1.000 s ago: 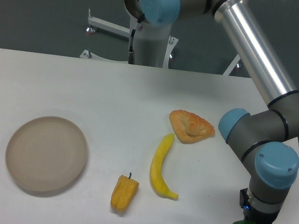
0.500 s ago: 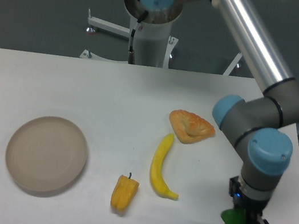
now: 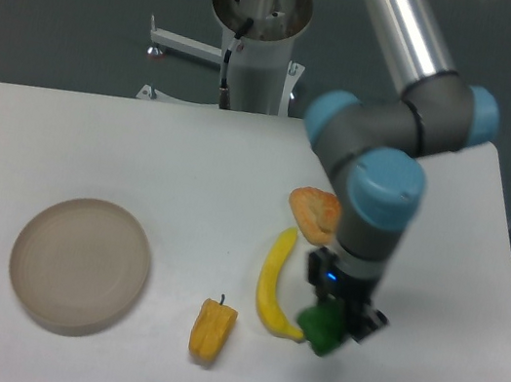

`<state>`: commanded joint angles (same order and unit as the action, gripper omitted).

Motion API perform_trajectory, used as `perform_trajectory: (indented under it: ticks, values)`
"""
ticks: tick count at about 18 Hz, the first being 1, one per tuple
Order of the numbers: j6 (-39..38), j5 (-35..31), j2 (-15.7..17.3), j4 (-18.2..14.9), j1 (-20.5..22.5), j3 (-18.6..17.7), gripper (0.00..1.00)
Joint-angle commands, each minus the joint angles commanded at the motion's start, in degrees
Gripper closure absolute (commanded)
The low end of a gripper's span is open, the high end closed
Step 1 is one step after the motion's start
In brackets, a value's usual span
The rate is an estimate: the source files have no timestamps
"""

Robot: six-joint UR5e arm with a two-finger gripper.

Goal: Place the green pepper on the plate
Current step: 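Carry the green pepper over the banana toward the beige plate, then lower the green pepper onto the plate and open the gripper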

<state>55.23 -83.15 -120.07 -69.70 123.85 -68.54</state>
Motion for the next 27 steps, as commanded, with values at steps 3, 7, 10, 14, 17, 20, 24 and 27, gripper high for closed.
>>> perform_trajectory:
  ticks: [3,7,10,14,17,20,24,27]
  values:
    - [-10.3,0.1,3.3,0.3,-4.7,-4.8,0.68]
    - [-22.3,0.1,4.0,0.4,-11.4,-7.7,0.68]
    - [-30.2,0.4,2.0,3.3,-14.6,-8.1,0.68]
    - [-29.8,6.0,0.2,10.5,-16.0,-10.2,0.68]
    - [-25.0,6.0,-1.0,12.1,-17.4,-11.3,0.68]
    - [-21.1,6.2,-1.5,13.3,-17.7,-12.8,0.68]
    - [-20.2,6.1,-2.3,14.1,-19.1,-13.3,0.68]
    - [-20.2,6.0,-3.1,14.5,-19.9,-13.3,0.68]
